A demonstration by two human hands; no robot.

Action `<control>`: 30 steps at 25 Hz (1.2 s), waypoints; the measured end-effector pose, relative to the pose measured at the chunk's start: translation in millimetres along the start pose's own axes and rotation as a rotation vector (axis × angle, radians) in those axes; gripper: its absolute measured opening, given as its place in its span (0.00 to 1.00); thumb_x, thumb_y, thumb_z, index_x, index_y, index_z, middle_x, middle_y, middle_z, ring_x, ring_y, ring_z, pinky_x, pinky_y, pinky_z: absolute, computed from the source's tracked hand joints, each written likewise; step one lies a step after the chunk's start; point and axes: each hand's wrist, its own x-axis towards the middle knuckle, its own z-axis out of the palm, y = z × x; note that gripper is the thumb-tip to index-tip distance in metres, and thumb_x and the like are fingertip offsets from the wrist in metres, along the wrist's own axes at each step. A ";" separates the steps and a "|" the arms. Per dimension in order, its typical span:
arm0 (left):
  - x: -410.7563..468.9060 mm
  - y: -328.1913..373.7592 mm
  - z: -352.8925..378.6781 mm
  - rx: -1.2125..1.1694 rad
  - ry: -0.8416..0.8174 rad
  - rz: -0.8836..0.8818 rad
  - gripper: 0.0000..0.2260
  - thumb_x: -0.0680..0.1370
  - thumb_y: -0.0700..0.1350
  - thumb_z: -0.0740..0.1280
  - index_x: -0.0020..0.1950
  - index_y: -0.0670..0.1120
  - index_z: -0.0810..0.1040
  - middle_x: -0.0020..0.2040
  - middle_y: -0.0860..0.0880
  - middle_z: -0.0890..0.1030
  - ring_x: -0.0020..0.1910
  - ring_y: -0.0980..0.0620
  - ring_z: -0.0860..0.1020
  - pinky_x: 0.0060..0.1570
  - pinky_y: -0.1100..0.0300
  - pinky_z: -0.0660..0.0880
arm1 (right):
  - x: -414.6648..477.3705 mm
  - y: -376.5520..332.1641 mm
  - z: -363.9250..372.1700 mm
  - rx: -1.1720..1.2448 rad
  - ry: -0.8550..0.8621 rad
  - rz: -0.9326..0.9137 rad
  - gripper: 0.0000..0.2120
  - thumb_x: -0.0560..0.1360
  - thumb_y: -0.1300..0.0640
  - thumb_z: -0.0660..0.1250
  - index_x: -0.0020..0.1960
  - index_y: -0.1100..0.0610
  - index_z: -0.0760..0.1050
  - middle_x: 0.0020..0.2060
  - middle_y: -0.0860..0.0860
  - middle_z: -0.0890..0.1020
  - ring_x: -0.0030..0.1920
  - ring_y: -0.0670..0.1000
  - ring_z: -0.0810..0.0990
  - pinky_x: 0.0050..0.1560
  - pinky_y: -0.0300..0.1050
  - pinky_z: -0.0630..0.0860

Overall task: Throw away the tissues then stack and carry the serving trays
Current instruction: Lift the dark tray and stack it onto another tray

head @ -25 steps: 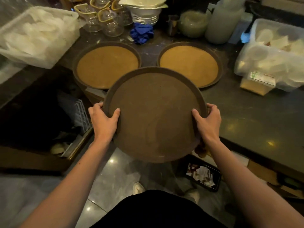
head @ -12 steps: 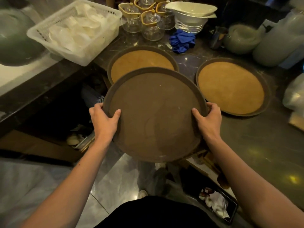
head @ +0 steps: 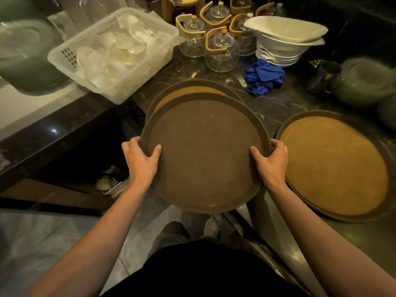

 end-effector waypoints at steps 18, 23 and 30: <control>113.0 -15.5 65.0 -0.077 -0.056 -0.037 0.22 0.76 0.45 0.69 0.67 0.37 0.71 0.60 0.38 0.67 0.62 0.42 0.67 0.63 0.57 0.64 | 80.6 -29.6 78.0 -0.108 -0.009 0.090 0.27 0.75 0.51 0.72 0.68 0.60 0.68 0.58 0.49 0.63 0.58 0.47 0.69 0.60 0.42 0.67; 123.8 -15.7 73.2 -0.027 -0.069 -0.020 0.21 0.76 0.44 0.69 0.64 0.36 0.70 0.61 0.37 0.67 0.62 0.39 0.66 0.61 0.52 0.66 | 90.0 -27.5 87.9 -0.139 0.001 0.075 0.26 0.75 0.51 0.72 0.67 0.60 0.68 0.61 0.55 0.67 0.57 0.47 0.69 0.59 0.42 0.69; 125.7 -20.7 77.4 -0.015 -0.112 -0.001 0.23 0.77 0.45 0.67 0.67 0.35 0.67 0.62 0.36 0.67 0.62 0.39 0.66 0.62 0.47 0.67 | 90.9 -23.6 94.4 -0.270 0.004 0.032 0.26 0.77 0.48 0.67 0.69 0.60 0.66 0.63 0.57 0.72 0.61 0.55 0.74 0.57 0.44 0.69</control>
